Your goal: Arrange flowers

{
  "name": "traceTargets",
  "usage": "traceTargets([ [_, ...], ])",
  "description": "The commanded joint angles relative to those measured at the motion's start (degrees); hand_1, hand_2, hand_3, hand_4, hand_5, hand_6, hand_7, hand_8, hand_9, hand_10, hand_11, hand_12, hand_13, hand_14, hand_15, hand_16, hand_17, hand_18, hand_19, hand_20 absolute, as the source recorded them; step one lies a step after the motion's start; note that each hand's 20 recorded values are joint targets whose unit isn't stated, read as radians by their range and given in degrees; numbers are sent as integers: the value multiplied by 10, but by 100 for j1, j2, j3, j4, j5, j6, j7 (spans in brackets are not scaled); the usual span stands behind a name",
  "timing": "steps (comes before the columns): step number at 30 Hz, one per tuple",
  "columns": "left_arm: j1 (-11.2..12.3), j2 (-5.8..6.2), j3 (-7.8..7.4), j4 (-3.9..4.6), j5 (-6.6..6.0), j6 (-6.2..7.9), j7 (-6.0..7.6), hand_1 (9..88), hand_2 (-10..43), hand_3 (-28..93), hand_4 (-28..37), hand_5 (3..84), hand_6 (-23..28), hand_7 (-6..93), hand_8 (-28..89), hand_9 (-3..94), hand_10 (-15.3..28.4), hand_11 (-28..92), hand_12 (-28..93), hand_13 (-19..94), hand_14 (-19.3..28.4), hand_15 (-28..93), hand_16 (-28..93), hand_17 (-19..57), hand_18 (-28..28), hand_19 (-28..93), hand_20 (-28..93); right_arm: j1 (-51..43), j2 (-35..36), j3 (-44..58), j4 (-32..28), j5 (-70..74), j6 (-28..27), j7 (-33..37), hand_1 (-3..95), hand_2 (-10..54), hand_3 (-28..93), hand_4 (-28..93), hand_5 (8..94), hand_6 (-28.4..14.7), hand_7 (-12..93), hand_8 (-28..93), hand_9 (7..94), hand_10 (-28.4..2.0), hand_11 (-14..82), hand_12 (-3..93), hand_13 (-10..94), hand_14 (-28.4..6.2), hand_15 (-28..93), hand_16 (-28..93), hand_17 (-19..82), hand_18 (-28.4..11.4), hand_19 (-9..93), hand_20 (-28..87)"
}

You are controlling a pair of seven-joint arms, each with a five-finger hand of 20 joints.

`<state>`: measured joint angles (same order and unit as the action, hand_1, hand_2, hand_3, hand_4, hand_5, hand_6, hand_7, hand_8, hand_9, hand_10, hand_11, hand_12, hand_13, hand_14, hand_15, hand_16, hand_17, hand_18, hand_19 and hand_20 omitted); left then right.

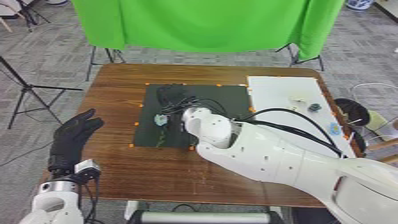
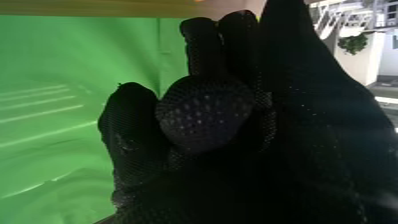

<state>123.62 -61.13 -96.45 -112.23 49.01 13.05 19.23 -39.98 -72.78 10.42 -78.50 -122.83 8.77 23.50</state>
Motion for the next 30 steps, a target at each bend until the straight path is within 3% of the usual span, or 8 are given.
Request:
traceTargets([
  [1,26,-30,8,23,-19,-62,-4,234,-95,737,-257,508,-1,186,-88,520,125,220,138,408,155,207,0,77,109,92,188,35,3,47,-29,-163,-140,94,492,-95,679,-194,630,47,225,-35,661,-104,89,119,935,-3,594,279,664,-118,932,546],
  [10,122,-52,-49,-31,-26,-17,-4,234,-95,737,-258,507,-1,186,-87,519,124,219,138,409,154,206,0,77,109,91,187,171,261,241,-430,-97,-259,58,478,-95,700,-199,609,49,218,-51,642,-106,87,118,931,-3,590,285,658,-118,932,534],
  [16,222,-77,-95,-80,-18,3,-18,234,-95,736,-258,507,-2,186,-87,519,124,218,138,409,154,207,0,77,109,90,186,155,1140,1007,-1643,113,-263,48,460,-95,711,-192,593,51,206,-84,623,-108,84,118,924,-4,591,285,653,-117,932,528],
  [23,330,-108,-176,-98,-21,-23,-58,235,-95,736,-257,506,-2,186,-87,519,125,218,138,408,154,207,0,76,109,90,187,-1325,2810,3091,-3236,411,-593,97,315,-95,699,-162,536,26,152,-106,578,-125,77,121,868,-35,607,274,591,-146,932,519],
  [25,389,-130,-205,-125,-18,-7,-57,235,-95,736,-257,507,-1,186,-87,519,125,218,139,408,154,207,0,76,109,90,186,-2007,3162,3829,-3528,507,-674,201,279,-95,686,-155,516,17,134,-97,566,-126,76,123,860,-39,609,273,582,-150,932,517],
  [30,303,-120,-165,-92,-10,-47,-54,235,-95,736,-258,507,-2,186,-87,519,124,218,138,409,155,206,0,76,109,90,186,-3951,3658,5851,-3956,580,-776,460,208,-95,638,-154,472,-2,95,-78,543,-147,72,130,847,-53,612,271,568,-164,932,516],
])
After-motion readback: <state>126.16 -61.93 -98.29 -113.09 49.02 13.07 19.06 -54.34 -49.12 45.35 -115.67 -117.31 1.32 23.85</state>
